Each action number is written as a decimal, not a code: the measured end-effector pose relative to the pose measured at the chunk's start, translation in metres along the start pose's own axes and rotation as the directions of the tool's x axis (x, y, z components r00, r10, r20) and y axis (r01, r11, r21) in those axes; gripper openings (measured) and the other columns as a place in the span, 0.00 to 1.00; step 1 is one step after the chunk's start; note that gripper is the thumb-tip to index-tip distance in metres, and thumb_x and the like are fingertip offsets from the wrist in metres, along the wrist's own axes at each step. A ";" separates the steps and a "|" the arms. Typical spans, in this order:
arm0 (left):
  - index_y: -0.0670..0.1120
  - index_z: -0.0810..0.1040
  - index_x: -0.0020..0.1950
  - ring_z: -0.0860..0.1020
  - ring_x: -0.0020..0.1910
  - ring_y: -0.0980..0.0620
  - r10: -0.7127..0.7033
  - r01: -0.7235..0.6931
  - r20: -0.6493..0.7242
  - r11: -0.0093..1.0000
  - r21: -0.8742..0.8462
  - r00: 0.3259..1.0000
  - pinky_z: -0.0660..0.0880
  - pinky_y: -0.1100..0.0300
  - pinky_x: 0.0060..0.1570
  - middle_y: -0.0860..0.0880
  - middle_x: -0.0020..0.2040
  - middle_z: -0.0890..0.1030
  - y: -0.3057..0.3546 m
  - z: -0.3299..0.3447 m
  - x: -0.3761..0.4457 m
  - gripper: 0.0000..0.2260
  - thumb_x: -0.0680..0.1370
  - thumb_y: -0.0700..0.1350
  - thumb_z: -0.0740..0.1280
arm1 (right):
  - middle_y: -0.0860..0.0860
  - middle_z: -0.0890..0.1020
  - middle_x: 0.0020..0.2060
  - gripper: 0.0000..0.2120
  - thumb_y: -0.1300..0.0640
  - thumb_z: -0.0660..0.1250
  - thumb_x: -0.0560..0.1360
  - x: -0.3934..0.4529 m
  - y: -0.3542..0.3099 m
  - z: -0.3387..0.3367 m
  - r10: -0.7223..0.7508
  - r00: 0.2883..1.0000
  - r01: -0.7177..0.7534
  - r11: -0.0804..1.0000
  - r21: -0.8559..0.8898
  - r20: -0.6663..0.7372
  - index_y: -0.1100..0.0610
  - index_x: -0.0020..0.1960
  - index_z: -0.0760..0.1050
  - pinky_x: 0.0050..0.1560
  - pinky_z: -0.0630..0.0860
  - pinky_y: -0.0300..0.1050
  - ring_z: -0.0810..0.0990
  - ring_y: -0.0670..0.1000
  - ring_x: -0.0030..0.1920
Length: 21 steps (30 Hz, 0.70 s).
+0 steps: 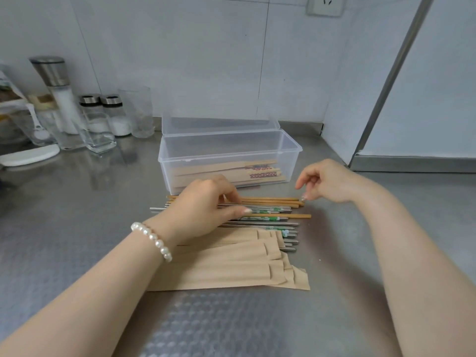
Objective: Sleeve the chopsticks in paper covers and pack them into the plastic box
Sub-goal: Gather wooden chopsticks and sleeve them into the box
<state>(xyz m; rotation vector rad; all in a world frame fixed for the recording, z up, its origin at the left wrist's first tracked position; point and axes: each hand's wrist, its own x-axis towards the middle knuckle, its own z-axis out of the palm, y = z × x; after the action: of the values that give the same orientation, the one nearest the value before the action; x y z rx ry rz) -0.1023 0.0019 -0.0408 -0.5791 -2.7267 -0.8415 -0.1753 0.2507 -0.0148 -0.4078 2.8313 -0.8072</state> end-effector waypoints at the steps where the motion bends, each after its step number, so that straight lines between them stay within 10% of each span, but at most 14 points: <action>1: 0.49 0.80 0.44 0.73 0.41 0.55 0.002 -0.001 -0.034 0.999 0.033 0.999 0.70 0.61 0.45 0.54 0.42 0.75 -0.004 0.002 0.001 0.09 0.71 0.53 0.70 | 0.50 0.76 0.33 0.11 0.66 0.74 0.66 0.000 0.001 0.003 0.003 0.999 -0.002 1.000 -0.008 0.037 0.53 0.42 0.78 0.46 0.72 0.44 0.74 0.49 0.35; 21: 0.45 0.79 0.54 0.75 0.54 0.47 0.016 0.000 -0.094 0.986 0.167 0.995 0.71 0.52 0.56 0.48 0.53 0.79 -0.014 0.015 0.012 0.12 0.75 0.50 0.66 | 0.50 0.71 0.29 0.12 0.56 0.68 0.67 0.012 -0.028 0.028 0.058 0.986 0.010 0.916 -0.400 0.157 0.55 0.31 0.66 0.34 0.64 0.43 0.69 0.51 0.33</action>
<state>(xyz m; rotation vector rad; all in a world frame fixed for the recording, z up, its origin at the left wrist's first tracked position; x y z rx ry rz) -0.1204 0.0036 -0.0562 -0.5023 -2.6727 -0.6140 -0.1741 0.2107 -0.0248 -0.4671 2.8237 -0.1674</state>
